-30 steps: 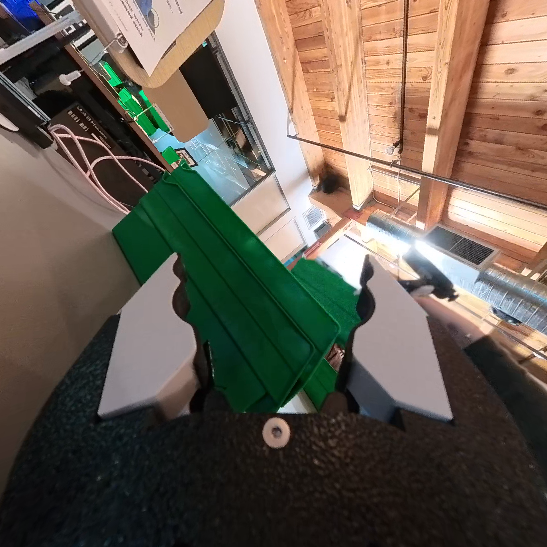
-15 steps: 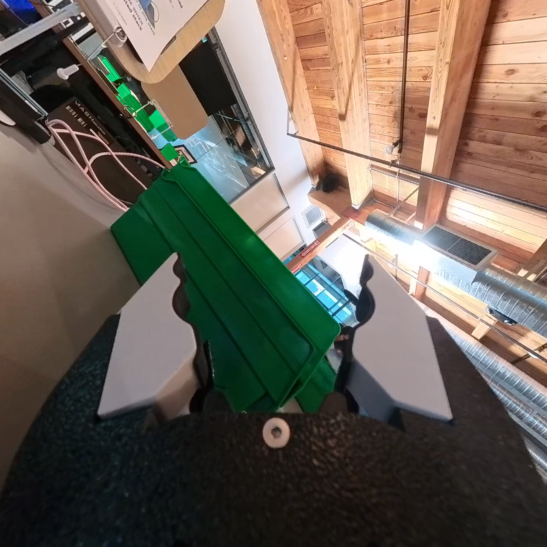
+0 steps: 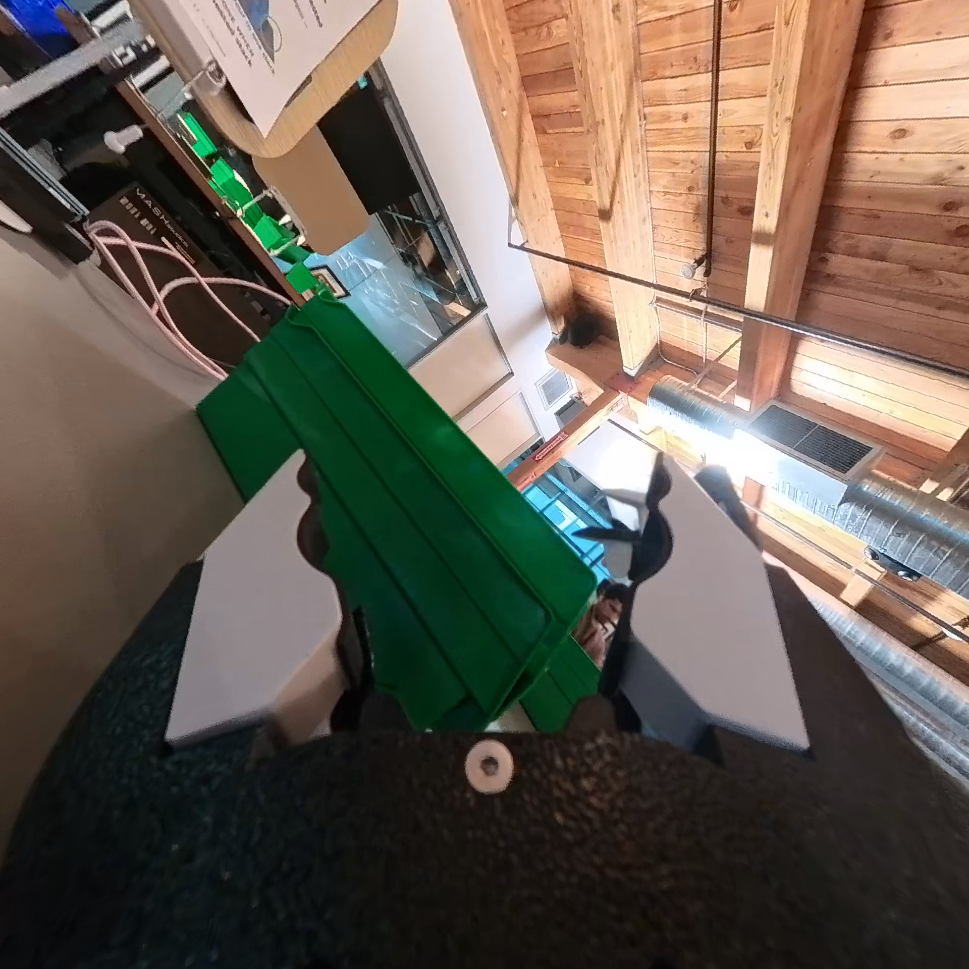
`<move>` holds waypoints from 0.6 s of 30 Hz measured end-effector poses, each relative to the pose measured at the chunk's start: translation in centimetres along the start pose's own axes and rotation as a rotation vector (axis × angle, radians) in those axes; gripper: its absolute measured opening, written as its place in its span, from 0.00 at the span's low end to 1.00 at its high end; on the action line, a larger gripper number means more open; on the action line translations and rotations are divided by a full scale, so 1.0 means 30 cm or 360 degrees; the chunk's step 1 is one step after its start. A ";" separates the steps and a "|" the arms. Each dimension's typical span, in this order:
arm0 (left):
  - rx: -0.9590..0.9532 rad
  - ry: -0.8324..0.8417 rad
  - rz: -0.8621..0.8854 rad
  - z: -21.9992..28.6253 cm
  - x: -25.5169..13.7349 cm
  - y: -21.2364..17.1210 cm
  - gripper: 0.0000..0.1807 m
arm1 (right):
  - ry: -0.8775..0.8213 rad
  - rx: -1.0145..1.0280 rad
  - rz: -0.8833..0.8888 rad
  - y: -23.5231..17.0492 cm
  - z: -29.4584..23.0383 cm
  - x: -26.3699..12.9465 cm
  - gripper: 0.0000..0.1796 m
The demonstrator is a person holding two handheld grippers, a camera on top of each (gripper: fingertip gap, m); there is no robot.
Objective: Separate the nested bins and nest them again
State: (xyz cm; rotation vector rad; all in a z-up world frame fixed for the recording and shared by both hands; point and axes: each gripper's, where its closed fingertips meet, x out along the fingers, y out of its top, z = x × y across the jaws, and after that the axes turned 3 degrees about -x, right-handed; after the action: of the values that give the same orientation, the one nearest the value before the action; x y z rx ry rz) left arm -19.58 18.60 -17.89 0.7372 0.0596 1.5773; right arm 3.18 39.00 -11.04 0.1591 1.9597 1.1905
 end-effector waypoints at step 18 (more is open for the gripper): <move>-0.0046 -0.0025 0.0043 0.001 -0.004 0.021 0.67 | -0.0007 -0.0473 -0.1073 -0.272 -0.561 0.445 0.73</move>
State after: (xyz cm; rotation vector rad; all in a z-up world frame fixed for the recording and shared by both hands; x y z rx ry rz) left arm -20.13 18.35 -17.62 0.7303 0.0149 1.5950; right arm -14.95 29.52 -21.49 -0.6063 1.6039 0.9923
